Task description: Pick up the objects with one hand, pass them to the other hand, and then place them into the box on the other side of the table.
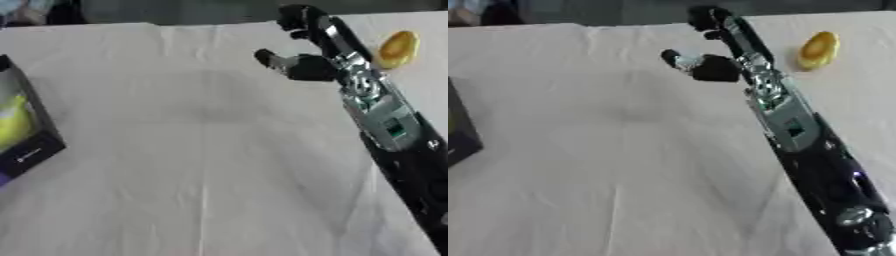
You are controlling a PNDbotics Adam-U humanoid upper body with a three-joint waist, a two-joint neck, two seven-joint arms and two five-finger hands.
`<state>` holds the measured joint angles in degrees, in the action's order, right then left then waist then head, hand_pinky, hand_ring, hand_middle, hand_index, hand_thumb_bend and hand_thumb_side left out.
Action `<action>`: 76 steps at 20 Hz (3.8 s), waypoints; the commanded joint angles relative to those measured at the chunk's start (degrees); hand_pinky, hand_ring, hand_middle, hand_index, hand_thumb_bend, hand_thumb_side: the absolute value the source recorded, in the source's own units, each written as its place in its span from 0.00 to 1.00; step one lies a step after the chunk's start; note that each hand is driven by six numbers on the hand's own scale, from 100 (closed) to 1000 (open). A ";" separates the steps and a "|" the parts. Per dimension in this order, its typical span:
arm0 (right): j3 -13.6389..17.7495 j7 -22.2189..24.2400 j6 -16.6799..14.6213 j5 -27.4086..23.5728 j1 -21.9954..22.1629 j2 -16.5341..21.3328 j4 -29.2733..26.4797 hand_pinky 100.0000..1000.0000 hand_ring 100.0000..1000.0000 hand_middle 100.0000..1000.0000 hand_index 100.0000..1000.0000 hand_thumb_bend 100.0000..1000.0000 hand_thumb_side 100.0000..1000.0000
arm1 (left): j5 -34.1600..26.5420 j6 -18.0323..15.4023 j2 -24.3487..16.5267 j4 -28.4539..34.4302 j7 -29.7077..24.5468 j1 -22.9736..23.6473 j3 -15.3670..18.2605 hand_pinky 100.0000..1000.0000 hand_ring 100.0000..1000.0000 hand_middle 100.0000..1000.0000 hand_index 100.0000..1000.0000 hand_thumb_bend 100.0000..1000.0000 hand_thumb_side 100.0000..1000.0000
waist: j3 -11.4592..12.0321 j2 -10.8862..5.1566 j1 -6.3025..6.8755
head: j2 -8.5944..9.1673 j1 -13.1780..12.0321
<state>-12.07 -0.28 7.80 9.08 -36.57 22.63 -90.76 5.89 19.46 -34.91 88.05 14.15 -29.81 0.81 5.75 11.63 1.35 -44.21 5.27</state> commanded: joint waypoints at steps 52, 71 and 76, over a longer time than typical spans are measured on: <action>5.80 39.35 -13.19 46.57 -23.85 20.03 39.17 0.97 0.92 0.86 0.84 0.45 0.00 | 0.02 -2.52 -0.21 -0.18 0.40 -0.44 -1.85 0.77 0.73 0.73 0.72 0.67 0.39 | -0.83 -1.52 -0.89 | 2.16 4.83; 3.95 40.65 -20.63 57.77 -23.75 21.10 39.06 1.00 0.95 0.92 0.86 0.41 0.00 | -0.24 -2.52 -0.39 -0.18 0.68 -0.55 -1.76 0.77 0.73 0.73 0.72 0.70 0.38 | -0.14 -0.02 -0.97 | 3.07 5.09; 3.90 38.93 -21.99 60.92 -23.91 20.83 39.25 1.00 0.95 0.92 0.86 0.42 0.00 | -0.40 -2.55 -0.35 -0.12 0.86 -0.71 -1.72 0.77 0.73 0.74 0.72 0.70 0.38 | 0.11 0.52 -0.92 | 3.35 5.20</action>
<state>-8.28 39.15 -13.81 69.09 -59.27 41.58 -50.83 5.63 17.06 -33.21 87.34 14.74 -29.47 -1.30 5.78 12.29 1.23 -41.63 10.30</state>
